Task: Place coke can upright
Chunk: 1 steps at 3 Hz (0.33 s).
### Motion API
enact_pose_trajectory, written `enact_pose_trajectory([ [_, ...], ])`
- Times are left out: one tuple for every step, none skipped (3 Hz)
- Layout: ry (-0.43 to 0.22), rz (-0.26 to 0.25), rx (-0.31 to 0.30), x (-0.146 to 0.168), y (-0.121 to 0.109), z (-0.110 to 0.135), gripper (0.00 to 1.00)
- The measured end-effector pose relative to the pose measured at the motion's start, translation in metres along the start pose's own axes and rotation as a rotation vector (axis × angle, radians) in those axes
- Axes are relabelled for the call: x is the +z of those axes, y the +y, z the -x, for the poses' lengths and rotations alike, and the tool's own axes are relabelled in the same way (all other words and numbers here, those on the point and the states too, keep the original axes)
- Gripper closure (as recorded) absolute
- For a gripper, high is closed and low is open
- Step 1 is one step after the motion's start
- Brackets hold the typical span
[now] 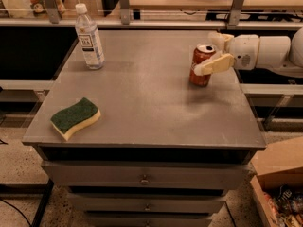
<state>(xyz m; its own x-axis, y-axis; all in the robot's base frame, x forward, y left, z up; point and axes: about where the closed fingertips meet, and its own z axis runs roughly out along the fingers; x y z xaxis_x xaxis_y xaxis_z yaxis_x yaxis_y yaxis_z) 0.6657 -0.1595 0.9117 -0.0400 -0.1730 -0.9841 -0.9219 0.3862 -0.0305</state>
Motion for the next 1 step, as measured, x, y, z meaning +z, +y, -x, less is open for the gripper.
enact_pose_trajectory([
  [0.0, -0.01, -0.001, 0.0016, -0.0012, 0.0024, 0.0],
])
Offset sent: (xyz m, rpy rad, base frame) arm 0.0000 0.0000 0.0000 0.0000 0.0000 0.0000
